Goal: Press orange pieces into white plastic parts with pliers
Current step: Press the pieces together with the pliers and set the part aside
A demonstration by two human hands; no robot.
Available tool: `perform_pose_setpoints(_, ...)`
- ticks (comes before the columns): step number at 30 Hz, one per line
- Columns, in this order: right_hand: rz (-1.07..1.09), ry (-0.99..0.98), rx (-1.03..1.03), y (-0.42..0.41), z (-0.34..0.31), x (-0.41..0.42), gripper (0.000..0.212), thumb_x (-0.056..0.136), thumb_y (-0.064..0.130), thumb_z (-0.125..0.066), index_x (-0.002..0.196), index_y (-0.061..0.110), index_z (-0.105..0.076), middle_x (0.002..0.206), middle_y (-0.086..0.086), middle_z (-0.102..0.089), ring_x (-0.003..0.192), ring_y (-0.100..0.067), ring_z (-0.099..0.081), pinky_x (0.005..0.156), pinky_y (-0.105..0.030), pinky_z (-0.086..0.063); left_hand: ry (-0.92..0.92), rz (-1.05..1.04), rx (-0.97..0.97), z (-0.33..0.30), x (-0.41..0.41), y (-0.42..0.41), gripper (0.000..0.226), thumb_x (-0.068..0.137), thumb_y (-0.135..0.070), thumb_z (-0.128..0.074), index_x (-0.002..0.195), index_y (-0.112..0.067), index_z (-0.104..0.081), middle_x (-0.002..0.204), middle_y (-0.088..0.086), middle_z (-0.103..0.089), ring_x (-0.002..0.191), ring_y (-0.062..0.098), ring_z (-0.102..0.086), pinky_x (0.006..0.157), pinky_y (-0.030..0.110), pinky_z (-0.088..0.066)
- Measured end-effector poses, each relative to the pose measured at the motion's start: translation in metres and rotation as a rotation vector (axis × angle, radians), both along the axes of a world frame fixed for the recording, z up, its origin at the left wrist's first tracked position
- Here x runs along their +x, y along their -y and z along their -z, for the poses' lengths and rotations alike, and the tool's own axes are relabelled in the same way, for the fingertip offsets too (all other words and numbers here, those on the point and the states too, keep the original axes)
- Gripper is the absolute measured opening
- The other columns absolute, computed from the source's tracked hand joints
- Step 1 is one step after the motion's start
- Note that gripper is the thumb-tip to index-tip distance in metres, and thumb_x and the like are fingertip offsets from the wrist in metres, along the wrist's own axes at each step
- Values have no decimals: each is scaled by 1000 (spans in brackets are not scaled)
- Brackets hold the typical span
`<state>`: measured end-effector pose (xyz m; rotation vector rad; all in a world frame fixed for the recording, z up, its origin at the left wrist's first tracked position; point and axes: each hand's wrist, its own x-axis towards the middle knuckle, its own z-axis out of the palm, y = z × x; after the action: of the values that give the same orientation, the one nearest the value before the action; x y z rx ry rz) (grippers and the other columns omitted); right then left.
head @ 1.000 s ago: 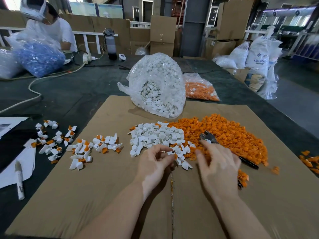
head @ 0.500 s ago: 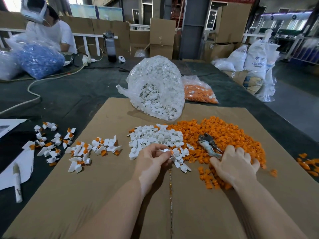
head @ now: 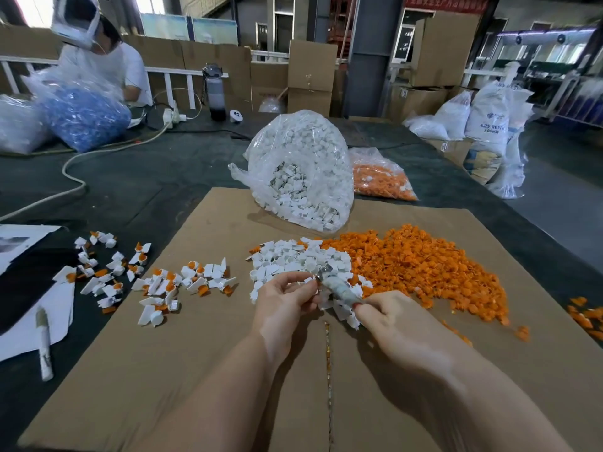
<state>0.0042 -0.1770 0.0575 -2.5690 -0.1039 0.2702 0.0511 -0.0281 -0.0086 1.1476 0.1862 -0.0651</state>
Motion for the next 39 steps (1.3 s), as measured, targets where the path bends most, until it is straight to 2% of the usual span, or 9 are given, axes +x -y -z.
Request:
perform_pose_setpoints(5,-20,-82,43,-5,-9,-4,38,99,29,-36,64,13,-39,63,-1,-37,54,-13,-33,52,-30,-23,-15,-12,5,0,1,0,13,85,7,-59,92,-4,-58,54,3,-65,46,8,-59,50,16,-50)
perform_pose_setpoints(10,-48,-105,33,-5,-7,-3,36,99,30,-34,66,15,-37,66,-1,-34,56,-13,-32,54,-29,-23,-24,-23,36,0,1,1,14,84,8,-59,95,-2,-58,54,3,-63,46,8,-58,51,18,-51)
perform_pose_setpoints(14,-26,-61,1,-8,3,-2,34,99,38,-34,74,16,-42,72,0,-40,61,-13,-36,54,-28,-26,-44,-33,49,1,2,2,12,85,8,-58,92,-3,-58,60,8,-60,48,11,-56,60,25,-51)
perform_pose_setpoints(21,15,-35,-41,-11,12,-1,33,97,48,-33,77,22,-38,77,3,-45,65,-11,-41,56,-27,-30,-61,-37,17,0,2,0,12,85,8,-58,89,-4,-58,64,9,-62,50,11,-57,56,20,-50)
perform_pose_setpoints(27,5,-60,21,-8,12,-1,39,97,50,-31,73,20,-40,78,3,-42,66,-10,-39,56,-27,-27,-60,-50,-17,-1,1,0,13,86,9,-56,86,-3,-57,66,10,-61,47,10,-56,51,17,-51)
perform_pose_setpoints(34,1,-37,12,-12,13,-2,32,97,47,-34,74,24,-35,75,4,-44,63,-9,-40,55,-26,-30,-70,-37,-27,-3,-1,-1,13,86,9,-57,87,-4,-56,58,4,-63,49,10,-56,54,17,-51)
perform_pose_setpoints(37,6,-11,17,-11,16,-2,29,97,46,-36,77,25,-37,75,6,-46,63,-9,-42,54,-26,-30,-70,-36,-8,-3,-2,-1,12,86,8,-56,88,-4,-57,60,6,-62,52,11,-55,60,22,-50)
perform_pose_setpoints(39,16,8,16,-11,19,-3,29,97,47,-37,78,24,-38,76,5,-47,64,-9,-44,55,-26,-32,-66,-33,24,-4,-3,0,11,87,7,-57,91,-4,-57,61,6,-61,52,11,-55,58,21,-50)
